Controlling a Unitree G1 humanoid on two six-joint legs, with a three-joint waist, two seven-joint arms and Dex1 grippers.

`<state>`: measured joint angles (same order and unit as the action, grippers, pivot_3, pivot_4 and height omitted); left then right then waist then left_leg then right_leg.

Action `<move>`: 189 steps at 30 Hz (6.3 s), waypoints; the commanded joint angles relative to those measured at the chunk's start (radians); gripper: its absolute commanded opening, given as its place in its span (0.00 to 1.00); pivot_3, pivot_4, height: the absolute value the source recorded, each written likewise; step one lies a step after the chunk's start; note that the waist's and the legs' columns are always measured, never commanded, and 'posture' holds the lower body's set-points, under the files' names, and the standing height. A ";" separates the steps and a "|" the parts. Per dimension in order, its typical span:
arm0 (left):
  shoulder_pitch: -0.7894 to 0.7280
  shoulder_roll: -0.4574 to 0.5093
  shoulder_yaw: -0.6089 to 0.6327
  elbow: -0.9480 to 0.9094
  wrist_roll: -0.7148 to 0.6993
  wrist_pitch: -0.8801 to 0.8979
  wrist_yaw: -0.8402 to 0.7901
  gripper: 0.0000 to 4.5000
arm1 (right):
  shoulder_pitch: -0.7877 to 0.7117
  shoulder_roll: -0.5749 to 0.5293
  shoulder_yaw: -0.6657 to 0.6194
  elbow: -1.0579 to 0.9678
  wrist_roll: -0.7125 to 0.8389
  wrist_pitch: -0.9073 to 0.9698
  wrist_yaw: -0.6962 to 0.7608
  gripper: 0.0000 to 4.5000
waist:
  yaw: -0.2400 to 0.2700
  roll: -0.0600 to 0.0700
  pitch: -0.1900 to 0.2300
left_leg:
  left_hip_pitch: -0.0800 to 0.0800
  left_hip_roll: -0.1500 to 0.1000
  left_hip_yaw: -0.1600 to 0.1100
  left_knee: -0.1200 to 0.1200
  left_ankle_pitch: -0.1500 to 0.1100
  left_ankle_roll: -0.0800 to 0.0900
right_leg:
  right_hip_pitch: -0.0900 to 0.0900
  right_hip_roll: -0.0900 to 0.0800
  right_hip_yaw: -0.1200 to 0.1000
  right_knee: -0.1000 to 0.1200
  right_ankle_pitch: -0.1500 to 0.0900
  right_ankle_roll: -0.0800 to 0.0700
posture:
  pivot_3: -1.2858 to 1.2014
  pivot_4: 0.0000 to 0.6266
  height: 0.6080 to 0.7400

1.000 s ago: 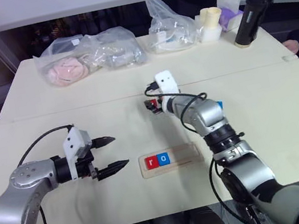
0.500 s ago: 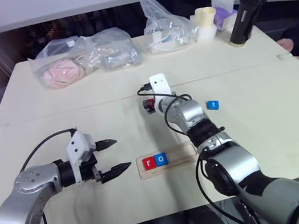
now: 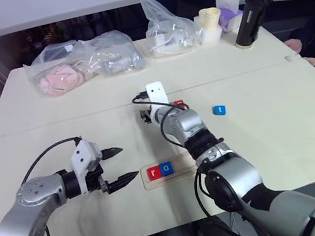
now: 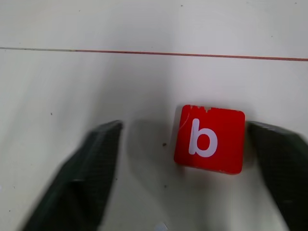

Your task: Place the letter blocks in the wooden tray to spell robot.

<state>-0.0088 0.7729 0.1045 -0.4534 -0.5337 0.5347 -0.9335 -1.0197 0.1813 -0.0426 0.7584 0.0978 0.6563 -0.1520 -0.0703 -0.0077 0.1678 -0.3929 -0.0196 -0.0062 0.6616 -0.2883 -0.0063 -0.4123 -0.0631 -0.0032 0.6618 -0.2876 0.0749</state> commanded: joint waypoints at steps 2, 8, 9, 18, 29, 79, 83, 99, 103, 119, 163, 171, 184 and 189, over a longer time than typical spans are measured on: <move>-0.012 0.002 0.010 -0.026 -0.001 -0.017 0.006 1.00 | 0.008 0.024 -0.004 -0.008 0.005 0.020 0.002 0.32 | 0.000 0.000 0.000 | 0.000 0.000 0.000 0.000 0.000 0.000 | 0.000 0.000 0.000 0.000 0.000 0.000 | 0.52 0.24 1.00; -0.038 -0.003 -0.012 -0.008 -0.004 -0.020 -0.007 1.00 | 0.042 -0.073 0.048 -0.217 -0.014 0.121 0.095 0.26 | 0.006 0.001 0.000 | 0.000 0.000 0.000 0.000 0.000 0.000 | 0.000 0.000 0.000 0.000 0.000 0.000 | 0.52 0.24 1.00; -0.045 -0.005 -0.019 -0.002 -0.002 -0.022 -0.011 1.00 | 0.076 -0.113 0.057 -0.332 -0.009 0.191 0.119 0.26 | 0.010 0.001 0.000 | -0.001 0.000 0.000 0.000 0.000 0.000 | 0.000 0.000 0.000 -0.001 0.000 0.000 | 0.52 0.24 1.00; -0.128 -0.042 -0.089 0.083 0.021 -0.061 -0.046 1.00 | 0.504 -0.476 0.018 -1.414 0.115 0.904 0.270 0.26 | 0.055 0.003 0.000 | -0.018 -0.001 -0.003 0.001 0.000 0.001 | -0.014 -0.001 0.000 -0.003 0.000 0.000 | 0.52 0.24 1.00; -0.246 -0.064 -0.173 0.216 0.069 -0.132 -0.147 1.00 | 0.868 -0.558 -0.167 -1.783 0.181 0.958 0.277 0.26 | 0.057 0.003 0.000 | -0.014 0.000 -0.001 0.003 0.002 0.004 | -0.012 0.001 0.000 0.001 0.000 0.000 | 0.52 0.24 1.00; -0.258 -0.078 -0.160 0.189 0.099 -0.115 -0.134 1.00 | 0.752 -1.125 -0.200 -1.627 0.552 0.829 0.786 0.96 | 0.060 0.001 0.003 | -0.006 0.000 -0.002 0.005 0.003 0.005 | -0.002 0.003 -0.001 0.001 0.000 0.000 | 0.52 0.24 1.00; -0.245 -0.087 -0.163 0.192 0.106 -0.136 -0.135 1.00 | 0.862 -1.299 -0.216 -1.495 0.540 0.482 1.100 0.96 | 0.068 -0.001 0.003 | -0.002 0.000 -0.003 0.003 0.002 0.006 | 0.006 0.003 -0.003 -0.007 0.000 0.001 | 0.52 0.24 1.00; -0.209 -0.068 -0.123 0.146 0.077 -0.127 -0.118 1.00 | 0.954 -1.305 0.028 -0.991 0.163 -0.351 1.346 0.96 | 0.061 -0.002 0.005 | 0.002 0.000 0.000 0.004 -0.001 0.010 | 0.013 -0.001 0.000 -0.014 0.004 0.006 | 0.52 0.24 1.00; -0.206 -0.047 -0.110 0.097 0.023 -0.092 -0.144 1.00 | 0.938 -1.277 0.043 -0.970 0.155 -0.356 1.348 0.96 | 0.062 -0.002 0.005 | 0.002 0.000 0.000 0.005 -0.001 0.010 | 0.013 -0.001 0.000 -0.014 0.004 0.006 | 0.52 0.24 1.00; -0.237 -0.008 -0.026 0.085 -0.107 -0.139 -0.262 1.00 | 0.919 -1.210 0.083 -0.853 0.088 -0.403 1.337 0.96 | 0.062 -0.002 0.005 | 0.002 0.000 0.000 0.005 -0.001 0.009 | 0.013 -0.002 0.000 -0.014 0.003 0.004 | 0.52 0.24 1.00; -0.233 0.038 -0.110 0.041 -0.101 -0.140 -0.369 1.00 | 0.882 -1.189 0.080 -0.863 0.091 -0.358 1.339 0.79 | 0.064 0.000 0.005 | 0.002 -0.001 0.000 0.005 -0.001 0.009 | 0.013 -0.002 0.000 -0.015 0.004 0.004 | 0.52 0.24 1.00; -0.239 0.033 -0.113 0.039 -0.091 -0.142 -0.353 1.00 | 0.882 -1.198 0.079 -0.813 0.081 -0.390 1.354 0.79 | 0.063 0.000 0.005 | 0.002 -0.001 0.000 0.005 -0.001 0.009 | 0.013 -0.002 0.000 -0.015 0.004 0.004 | 0.52 0.24 1.00; -0.234 0.028 -0.116 0.018 -0.091 -0.134 -0.321 1.00 | 0.839 -1.199 0.103 -0.692 0.048 -0.464 1.386 0.59 | 0.063 0.000 0.005 | 0.002 -0.001 0.000 0.005 -0.001 0.009 | 0.014 -0.002 0.000 -0.015 0.004 0.004 | 0.52 0.24 1.00; -0.234 0.024 -0.115 0.019 -0.089 -0.135 -0.307 1.00 | 0.830 -1.192 0.108 -0.705 0.054 -0.455 1.398 0.25 | 0.062 0.000 0.005 | 0.003 -0.001 0.000 0.005 -0.001 0.009 | 0.014 -0.002 0.000 -0.015 0.004 0.004 | 0.52 0.24 1.00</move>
<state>-0.2404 0.8010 -0.0183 -0.4082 -0.6201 0.4064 -1.2462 -0.1864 -1.0015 0.0566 0.0457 0.1729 0.1908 1.2504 -0.0087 -0.0075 0.1729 -0.3902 -0.0203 -0.0061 0.6671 -0.2891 0.0032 -0.3979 -0.0654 -0.0035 0.6471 -0.2839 0.0788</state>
